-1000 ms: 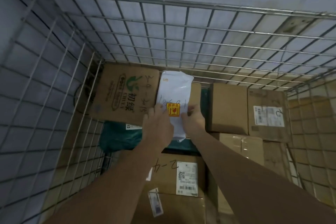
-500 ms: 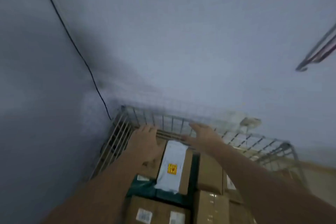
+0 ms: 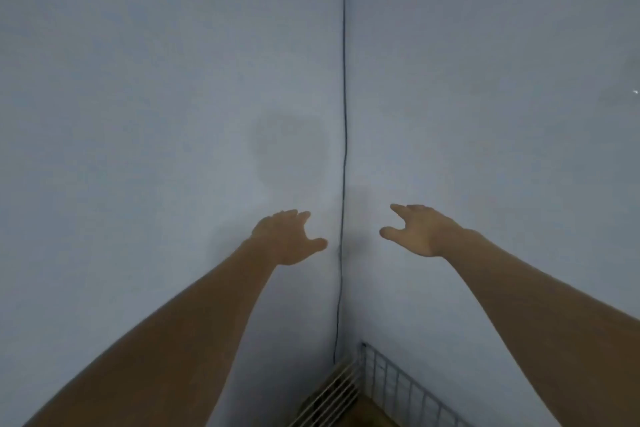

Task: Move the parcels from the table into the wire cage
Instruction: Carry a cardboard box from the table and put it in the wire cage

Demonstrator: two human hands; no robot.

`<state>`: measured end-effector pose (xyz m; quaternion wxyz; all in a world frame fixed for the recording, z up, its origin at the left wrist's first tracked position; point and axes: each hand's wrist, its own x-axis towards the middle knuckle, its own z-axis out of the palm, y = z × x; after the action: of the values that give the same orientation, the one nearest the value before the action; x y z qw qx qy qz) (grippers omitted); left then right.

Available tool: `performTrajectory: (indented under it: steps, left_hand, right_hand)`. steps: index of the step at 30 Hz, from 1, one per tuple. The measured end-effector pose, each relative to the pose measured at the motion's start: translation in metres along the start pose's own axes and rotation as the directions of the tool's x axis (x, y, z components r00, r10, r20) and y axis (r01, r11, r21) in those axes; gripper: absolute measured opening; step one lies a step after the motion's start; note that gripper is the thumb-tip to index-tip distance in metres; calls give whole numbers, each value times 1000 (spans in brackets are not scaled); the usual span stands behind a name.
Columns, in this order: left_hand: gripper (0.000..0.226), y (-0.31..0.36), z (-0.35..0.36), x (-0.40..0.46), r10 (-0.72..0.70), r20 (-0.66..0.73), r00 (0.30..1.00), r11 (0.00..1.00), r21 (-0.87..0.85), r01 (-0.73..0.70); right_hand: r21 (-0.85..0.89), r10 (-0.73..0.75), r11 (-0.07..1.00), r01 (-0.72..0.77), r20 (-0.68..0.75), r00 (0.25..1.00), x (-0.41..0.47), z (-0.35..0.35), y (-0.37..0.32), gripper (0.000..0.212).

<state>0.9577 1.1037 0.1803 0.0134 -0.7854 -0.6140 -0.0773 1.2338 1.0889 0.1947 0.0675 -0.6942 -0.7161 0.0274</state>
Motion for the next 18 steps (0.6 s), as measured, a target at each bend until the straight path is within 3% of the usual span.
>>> performTrajectory:
  steps: [4, 8, 12, 18]
  left_hand:
    - [89, -86, -58, -107, -219, -81, 972, 974, 35, 223]
    - [92, -185, -102, -251, -471, -132, 872, 872, 84, 483]
    - [91, -267, -138, -431, -697, -193, 691, 681, 126, 722]
    - [88, -321, -181, -702, -900, -259, 351, 323, 145, 935]
  right_hand:
    - [27, -219, 975, 220, -23, 975, -17, -25, -118, 82]
    - [51, -467, 883, 467, -7, 884, -63, -21, -274, 80]
    - [107, -697, 714, 692, 19, 717, -150, -7, -443, 79]
    - [181, -928, 371, 911, 39, 370, -336, 14, -656, 77]
